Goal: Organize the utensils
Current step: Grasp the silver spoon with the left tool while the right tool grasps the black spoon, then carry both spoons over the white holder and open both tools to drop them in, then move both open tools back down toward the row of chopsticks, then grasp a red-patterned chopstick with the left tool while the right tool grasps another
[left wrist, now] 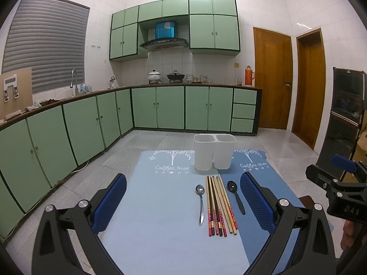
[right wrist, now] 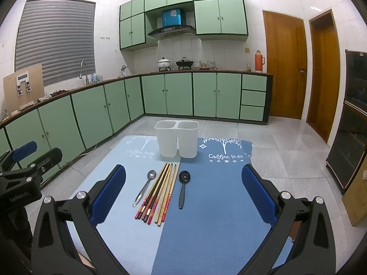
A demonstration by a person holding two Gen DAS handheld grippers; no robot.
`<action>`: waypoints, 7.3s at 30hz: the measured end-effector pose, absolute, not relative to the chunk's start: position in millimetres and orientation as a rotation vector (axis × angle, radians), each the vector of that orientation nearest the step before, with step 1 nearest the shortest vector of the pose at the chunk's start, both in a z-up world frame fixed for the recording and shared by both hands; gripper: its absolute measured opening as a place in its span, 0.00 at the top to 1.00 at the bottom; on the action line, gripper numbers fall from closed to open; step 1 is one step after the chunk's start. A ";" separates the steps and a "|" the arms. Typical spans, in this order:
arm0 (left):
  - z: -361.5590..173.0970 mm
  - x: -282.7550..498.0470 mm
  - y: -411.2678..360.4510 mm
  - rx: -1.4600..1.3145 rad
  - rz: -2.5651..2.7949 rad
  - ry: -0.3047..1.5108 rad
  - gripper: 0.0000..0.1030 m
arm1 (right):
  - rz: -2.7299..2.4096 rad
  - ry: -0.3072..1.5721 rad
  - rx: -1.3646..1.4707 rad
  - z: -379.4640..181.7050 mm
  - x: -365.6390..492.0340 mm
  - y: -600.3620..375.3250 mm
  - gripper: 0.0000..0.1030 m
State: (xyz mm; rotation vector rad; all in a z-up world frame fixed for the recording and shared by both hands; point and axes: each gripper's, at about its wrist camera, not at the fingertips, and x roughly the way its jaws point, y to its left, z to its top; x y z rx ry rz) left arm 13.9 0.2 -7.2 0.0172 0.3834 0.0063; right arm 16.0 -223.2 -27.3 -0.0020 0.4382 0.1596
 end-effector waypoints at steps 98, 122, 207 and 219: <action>-150.3 255.2 -11.4 -0.043 -0.111 0.724 0.74 | 0.312 0.802 0.145 -152.9 268.5 -237.6 0.69; -0.5 289.6 13.4 -0.110 -0.149 0.293 0.74 | 0.353 0.384 0.169 -43.0 350.8 -238.6 0.69; -197.6 124.0 -1.2 0.029 -0.150 0.874 0.44 | 0.258 0.880 0.066 -197.3 112.4 -206.1 0.25; -197.9 127.0 -4.4 0.031 -0.167 0.864 0.54 | 0.246 0.866 -0.027 -206.6 124.0 -185.9 0.31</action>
